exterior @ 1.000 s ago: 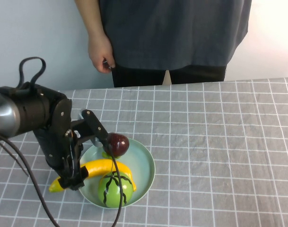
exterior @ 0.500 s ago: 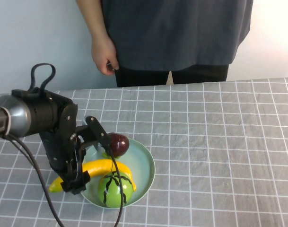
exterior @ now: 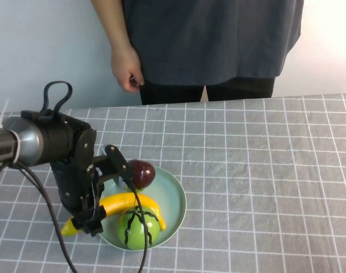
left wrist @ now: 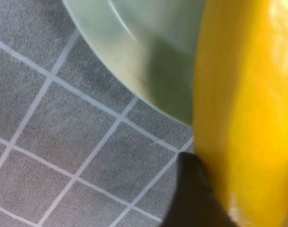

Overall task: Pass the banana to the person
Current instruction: Pick up the banana, then hand the grabbed banana to the person

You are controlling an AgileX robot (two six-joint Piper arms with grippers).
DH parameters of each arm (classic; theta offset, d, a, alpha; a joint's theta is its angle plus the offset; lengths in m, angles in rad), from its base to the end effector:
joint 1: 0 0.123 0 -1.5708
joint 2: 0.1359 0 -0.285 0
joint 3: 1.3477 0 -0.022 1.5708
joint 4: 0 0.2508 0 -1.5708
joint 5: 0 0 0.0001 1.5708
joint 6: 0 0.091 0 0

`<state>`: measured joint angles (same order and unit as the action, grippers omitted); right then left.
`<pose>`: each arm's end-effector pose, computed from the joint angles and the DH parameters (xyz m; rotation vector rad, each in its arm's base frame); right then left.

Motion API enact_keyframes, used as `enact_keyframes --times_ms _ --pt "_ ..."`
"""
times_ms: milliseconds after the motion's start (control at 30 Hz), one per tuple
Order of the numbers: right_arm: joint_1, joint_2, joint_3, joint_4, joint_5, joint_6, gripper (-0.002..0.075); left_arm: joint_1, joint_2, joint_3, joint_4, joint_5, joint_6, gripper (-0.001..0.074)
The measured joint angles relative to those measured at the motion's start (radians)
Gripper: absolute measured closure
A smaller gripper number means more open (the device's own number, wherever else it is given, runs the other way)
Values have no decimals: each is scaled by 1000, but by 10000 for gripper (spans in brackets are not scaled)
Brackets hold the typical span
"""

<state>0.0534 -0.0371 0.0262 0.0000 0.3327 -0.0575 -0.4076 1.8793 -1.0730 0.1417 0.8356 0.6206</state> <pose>0.0522 0.0028 0.1763 -0.1001 1.8026 -0.0029 0.3045 -0.1211 0.1412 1.6672 2.6519 0.1676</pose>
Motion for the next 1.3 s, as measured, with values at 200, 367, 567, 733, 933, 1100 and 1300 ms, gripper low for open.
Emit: enact_keyframes --times_ms 200,367,567,733,933,1100,1300 --pt "0 0 0 0 0 0 732 0 0 -2 2 -1 3 452" --pt "0 0 0 0 0 0 732 0 0 -2 2 7 -6 452" --pt "0 0 0 0 0 0 732 0 -59 -2 2 4 -18 452" --pt "0 0 0 0 0 0 732 0 -140 -2 2 -5 -44 452" --pt "0 0 0 0 0 0 732 0 -270 -2 -27 19 -84 452" --pt "0 0 0 0 0 0 732 0 -437 -2 -86 -60 -144 452" --pt "0 0 0 0 0 0 732 0 -539 -61 -22 -128 -304 452"
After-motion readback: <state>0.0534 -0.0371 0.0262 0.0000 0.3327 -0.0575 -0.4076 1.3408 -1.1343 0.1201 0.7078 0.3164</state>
